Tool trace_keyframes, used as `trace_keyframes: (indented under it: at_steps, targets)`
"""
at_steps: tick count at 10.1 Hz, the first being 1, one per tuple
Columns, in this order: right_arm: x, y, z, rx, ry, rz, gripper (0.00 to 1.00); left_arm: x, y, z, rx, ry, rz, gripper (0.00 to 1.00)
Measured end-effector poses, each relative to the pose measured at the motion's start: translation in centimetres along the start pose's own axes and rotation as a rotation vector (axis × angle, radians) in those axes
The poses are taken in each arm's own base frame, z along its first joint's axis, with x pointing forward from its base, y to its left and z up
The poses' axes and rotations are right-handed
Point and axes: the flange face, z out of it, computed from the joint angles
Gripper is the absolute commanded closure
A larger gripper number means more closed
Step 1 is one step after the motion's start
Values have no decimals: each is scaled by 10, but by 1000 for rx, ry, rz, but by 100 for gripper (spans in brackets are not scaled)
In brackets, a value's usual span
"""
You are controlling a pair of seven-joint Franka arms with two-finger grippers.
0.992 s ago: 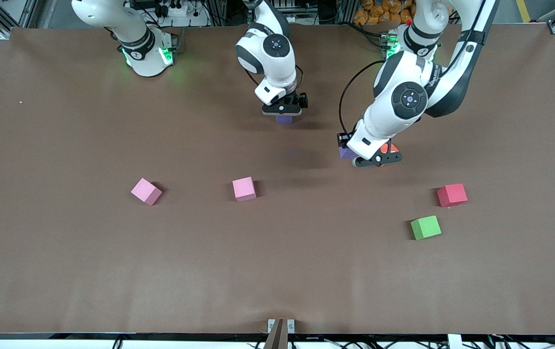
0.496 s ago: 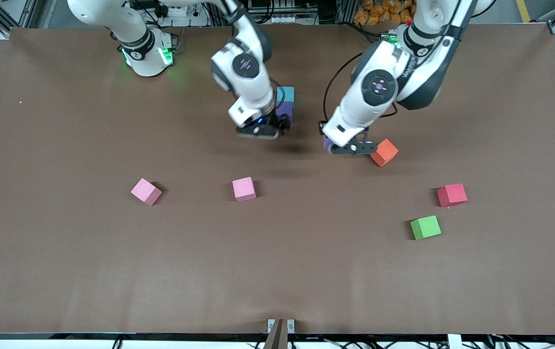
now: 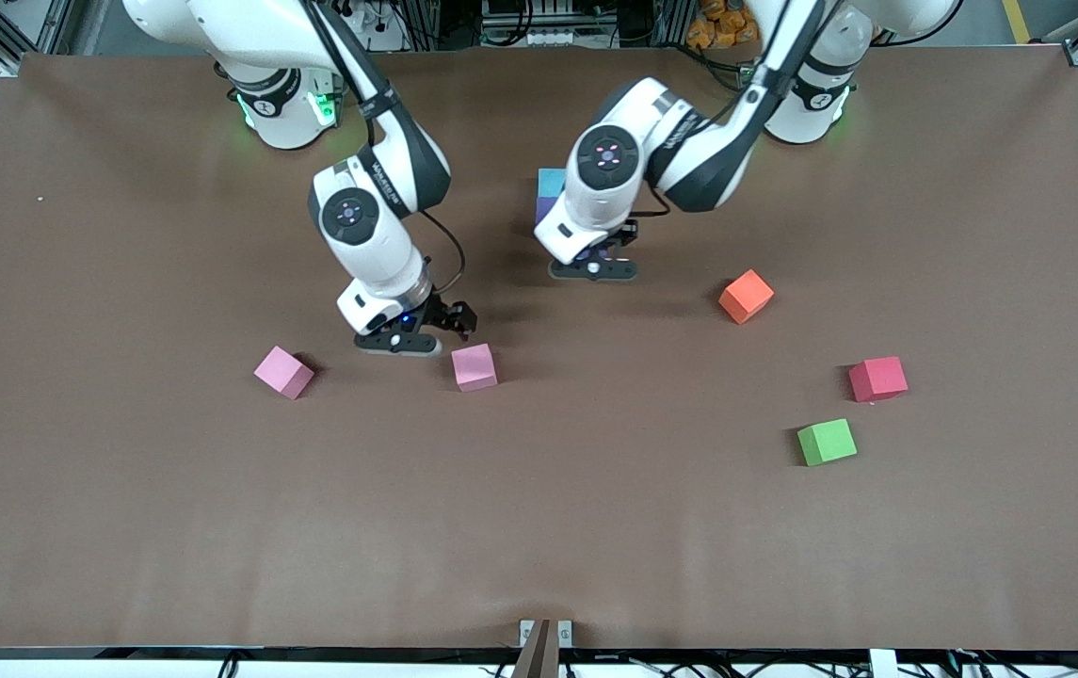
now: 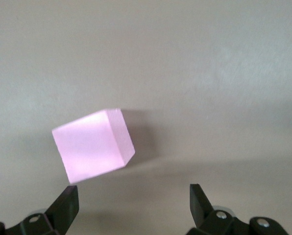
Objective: Arrange blocks into number 1
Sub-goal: 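Grasp the light pink cube with the right gripper while the left gripper holds purple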
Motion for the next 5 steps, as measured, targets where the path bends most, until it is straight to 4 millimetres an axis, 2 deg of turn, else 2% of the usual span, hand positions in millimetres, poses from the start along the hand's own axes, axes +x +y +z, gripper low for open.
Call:
trace_keyframes:
  at_steps: [2,5]
  targets:
    - [8,-14,-4,27,11,-8,0,-2,13,18,8,-16,-5,100]
    - [29,-16,14,26,16,4,0,-8,26,42,37,-32,13,100]
